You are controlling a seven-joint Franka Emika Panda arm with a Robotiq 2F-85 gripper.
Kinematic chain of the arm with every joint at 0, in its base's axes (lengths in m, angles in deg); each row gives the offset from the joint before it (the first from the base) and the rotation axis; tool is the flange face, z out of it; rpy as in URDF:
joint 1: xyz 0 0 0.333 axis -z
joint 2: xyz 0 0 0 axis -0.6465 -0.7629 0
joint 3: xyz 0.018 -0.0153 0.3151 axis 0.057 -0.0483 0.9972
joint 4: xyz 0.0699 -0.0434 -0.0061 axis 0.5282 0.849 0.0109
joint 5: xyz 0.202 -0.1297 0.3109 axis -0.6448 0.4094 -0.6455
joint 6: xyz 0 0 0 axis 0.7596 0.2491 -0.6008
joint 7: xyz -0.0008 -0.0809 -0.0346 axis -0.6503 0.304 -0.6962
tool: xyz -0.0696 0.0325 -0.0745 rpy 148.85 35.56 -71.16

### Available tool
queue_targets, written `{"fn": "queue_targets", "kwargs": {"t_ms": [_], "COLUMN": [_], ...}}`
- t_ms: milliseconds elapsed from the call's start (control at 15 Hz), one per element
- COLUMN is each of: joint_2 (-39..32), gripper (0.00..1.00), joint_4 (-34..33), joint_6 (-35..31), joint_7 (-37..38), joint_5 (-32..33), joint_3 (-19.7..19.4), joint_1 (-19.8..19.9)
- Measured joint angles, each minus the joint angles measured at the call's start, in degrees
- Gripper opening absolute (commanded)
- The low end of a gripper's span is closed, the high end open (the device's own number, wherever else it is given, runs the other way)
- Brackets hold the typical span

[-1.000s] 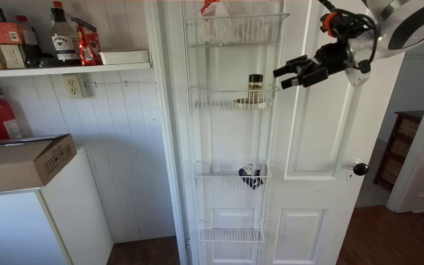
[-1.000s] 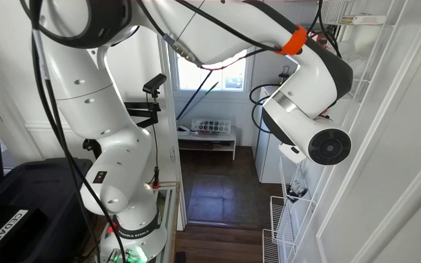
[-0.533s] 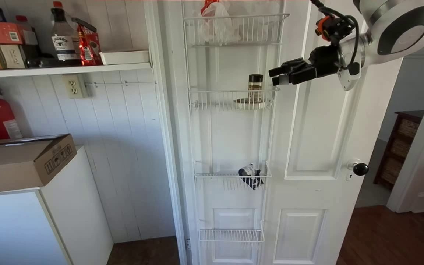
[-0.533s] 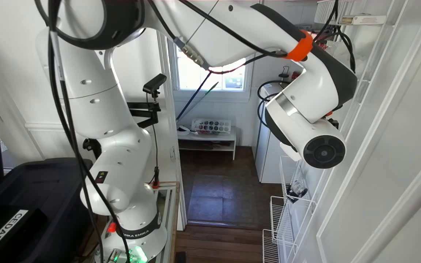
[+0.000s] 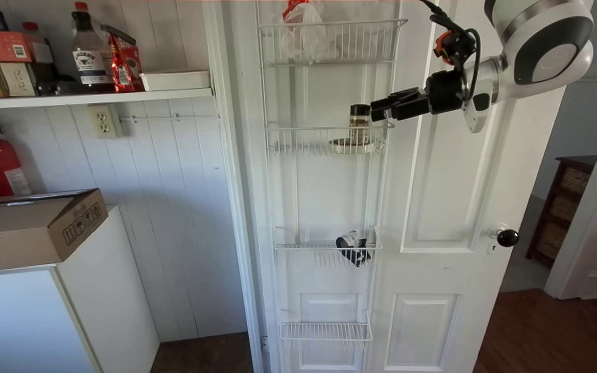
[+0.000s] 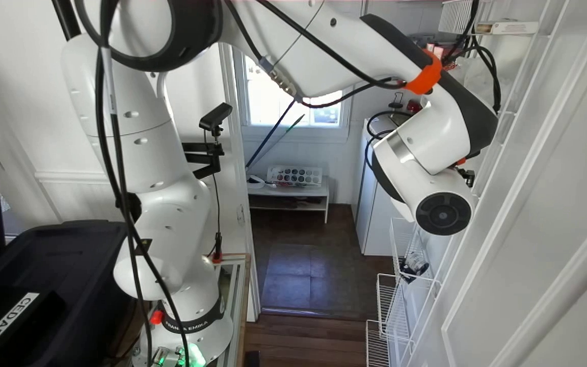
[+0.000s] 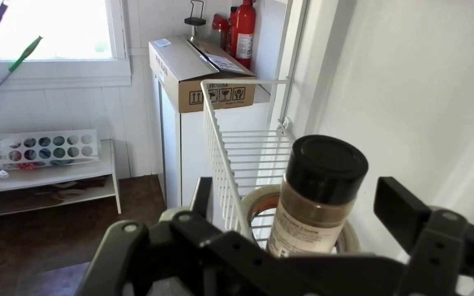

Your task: Remove the container from the third rack from the top and put it in the second rack from the top

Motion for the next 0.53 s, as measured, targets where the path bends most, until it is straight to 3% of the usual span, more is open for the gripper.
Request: {"fn": "queue_targets", "kwargs": {"t_ms": [533], "joint_2": [-1.5], "gripper": [0.92], "joint_4": [-0.9], "joint_6": [-0.3], "joint_7": [0.0], "joint_5": [-3.6], "joint_3": [0.3], "joint_1": [-0.8]}}
